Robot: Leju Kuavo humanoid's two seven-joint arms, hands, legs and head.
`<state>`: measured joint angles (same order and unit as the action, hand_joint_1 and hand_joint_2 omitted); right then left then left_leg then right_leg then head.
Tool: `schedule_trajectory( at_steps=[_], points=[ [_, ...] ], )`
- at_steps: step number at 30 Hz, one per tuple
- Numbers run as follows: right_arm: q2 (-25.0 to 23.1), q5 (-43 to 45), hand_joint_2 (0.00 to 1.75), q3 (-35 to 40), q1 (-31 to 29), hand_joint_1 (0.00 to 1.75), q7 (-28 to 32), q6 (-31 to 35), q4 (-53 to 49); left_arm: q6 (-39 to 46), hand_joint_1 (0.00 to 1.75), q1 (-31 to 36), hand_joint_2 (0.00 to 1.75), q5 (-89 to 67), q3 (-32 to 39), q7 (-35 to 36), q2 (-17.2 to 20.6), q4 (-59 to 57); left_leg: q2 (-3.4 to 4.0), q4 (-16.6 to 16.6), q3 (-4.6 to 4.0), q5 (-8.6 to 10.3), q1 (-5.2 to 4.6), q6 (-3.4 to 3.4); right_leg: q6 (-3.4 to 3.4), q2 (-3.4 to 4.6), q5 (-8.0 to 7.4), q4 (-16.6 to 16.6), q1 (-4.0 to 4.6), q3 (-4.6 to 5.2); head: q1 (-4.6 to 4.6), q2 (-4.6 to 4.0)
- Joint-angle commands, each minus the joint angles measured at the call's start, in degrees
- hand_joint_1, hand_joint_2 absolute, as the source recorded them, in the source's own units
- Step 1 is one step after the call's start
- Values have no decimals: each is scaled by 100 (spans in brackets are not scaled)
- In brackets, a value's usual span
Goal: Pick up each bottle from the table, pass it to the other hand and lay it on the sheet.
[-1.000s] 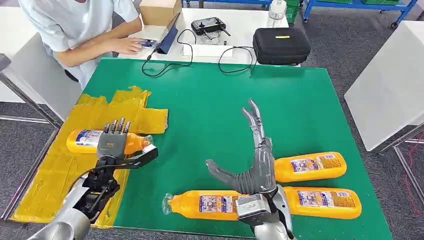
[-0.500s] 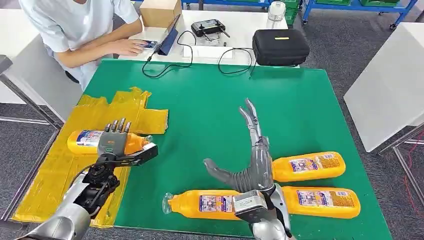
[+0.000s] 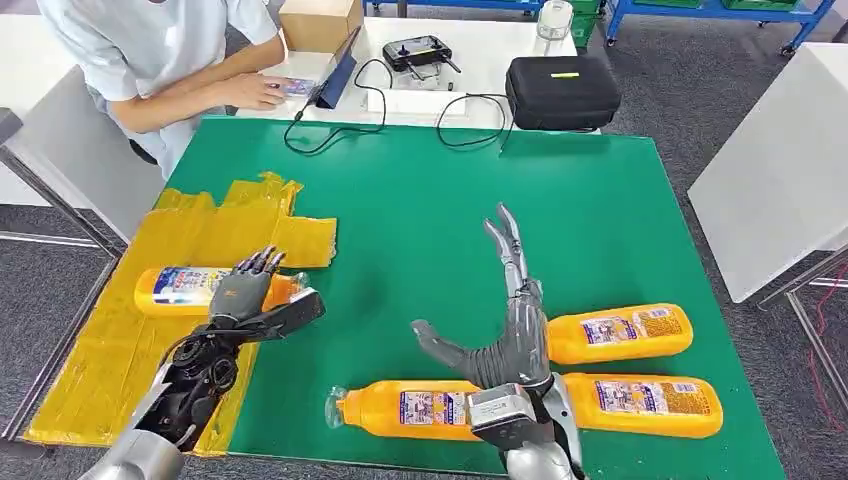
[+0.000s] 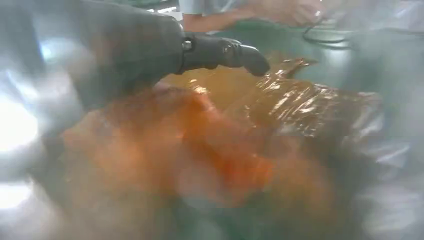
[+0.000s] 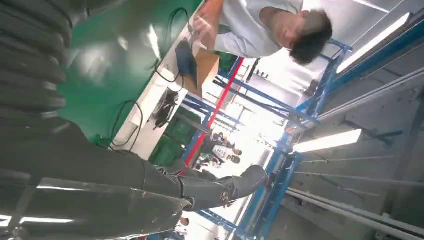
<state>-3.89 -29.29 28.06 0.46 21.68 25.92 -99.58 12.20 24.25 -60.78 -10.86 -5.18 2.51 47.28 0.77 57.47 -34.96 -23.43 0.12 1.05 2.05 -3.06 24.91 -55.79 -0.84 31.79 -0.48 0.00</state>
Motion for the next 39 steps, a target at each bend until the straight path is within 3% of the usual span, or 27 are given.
schedule_trajectory(
  at_steps=[1, 12, 18, 23, 28, 33, 39],
  points=[
    [55, 19, 175, -120, -54, 0, 31, 33, 218, -67, 0, -41, 175, 86, -156, 54, 46, 326, -2, -1, 3, -3, 5, -4, -6, 14, 2, 4, 5, -5, 0, 0],
    [66, -19, 175, -282, 161, 0, 57, 126, 139, -461, 0, -494, 175, 1040, -540, 77, 327, 1836, -2, 3, -11, -9, 12, -5, -8, 28, 4, 5, 11, 4, 0, 0],
    [68, -77, 175, -303, 197, 0, 20, 94, 141, -132, 0, -659, 175, 1241, -386, 148, 200, 2130, -2, -1, -18, -3, 7, -4, -6, 16, 1, 4, 7, 13, 0, 0],
    [628, -1188, 175, 123, 92, 0, -575, -751, 449, 194, 0, -1001, 175, 2187, -34, -447, -76, 2796, -1, -1, -15, -4, 7, -3, -4, 19, 1, 8, 7, 11, 0, 0],
    [752, -1520, 175, 293, 92, 0, -538, -820, 662, 81, 0, -1046, 175, 2508, 12, -600, -120, 2985, 1, -2, -16, -4, 7, -2, -4, 19, 0, 9, 7, 9, -2, 0],
    [1378, -2459, 175, 919, -5, 0, -516, -983, 925, -1750, 0, -1207, 175, 4607, 6, -1487, 99, 3214, 5, -5, -6, -7, 11, -5, -8, 34, -1, 15, 10, -2, 2, 0],
    [1943, -2790, 175, 1224, -14, 0, -551, -1355, 1221, -2408, 0, -1253, 175, 5469, 89, -1663, 46, 3179, 1, -5, -18, -3, 5, -2, -3, 15, -1, 9, 6, 11, 0, 0]
  ],
)
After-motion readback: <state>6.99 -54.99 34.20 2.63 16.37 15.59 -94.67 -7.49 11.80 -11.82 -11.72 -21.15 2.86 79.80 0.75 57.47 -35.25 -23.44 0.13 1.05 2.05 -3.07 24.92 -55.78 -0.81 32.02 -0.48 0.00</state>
